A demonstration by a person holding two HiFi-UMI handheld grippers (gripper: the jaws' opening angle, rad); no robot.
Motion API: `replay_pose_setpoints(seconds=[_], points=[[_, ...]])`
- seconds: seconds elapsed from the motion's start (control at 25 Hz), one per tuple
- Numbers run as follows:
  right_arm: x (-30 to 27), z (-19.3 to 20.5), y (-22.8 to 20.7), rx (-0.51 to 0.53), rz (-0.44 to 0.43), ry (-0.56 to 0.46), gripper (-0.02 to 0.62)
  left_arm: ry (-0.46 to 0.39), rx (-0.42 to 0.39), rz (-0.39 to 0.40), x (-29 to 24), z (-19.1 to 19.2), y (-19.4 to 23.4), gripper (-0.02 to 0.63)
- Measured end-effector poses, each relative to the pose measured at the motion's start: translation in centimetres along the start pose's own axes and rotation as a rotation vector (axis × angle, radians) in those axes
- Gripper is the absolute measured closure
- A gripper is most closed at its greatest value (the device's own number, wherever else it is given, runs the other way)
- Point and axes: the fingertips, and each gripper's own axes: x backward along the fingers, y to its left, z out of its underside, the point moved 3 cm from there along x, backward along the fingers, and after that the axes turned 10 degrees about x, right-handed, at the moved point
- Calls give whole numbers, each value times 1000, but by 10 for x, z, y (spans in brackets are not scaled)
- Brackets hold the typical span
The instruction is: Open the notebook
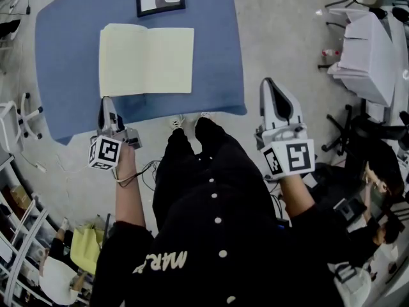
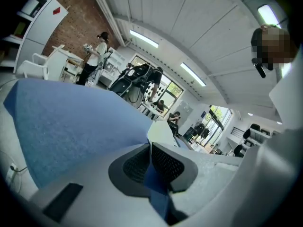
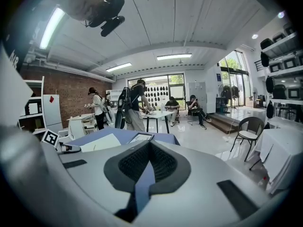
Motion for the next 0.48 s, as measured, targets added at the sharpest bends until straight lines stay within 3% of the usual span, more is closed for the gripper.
replay_pose_setpoints(seconds=[0.12,0.2,0.32,0.48], points=[[-2,3,0,-2,5,10,591,9,126,-50,-3,4,21,590],[-2,3,1,-3,6,11,591,23,156,-95,-3,4,31,589],[-1,3,0,-6,7,11,591,48,154,-132,-4,5,37,589],[-1,5,-1,-7,10,14,591,80,101,-65,-17,2,28,591]])
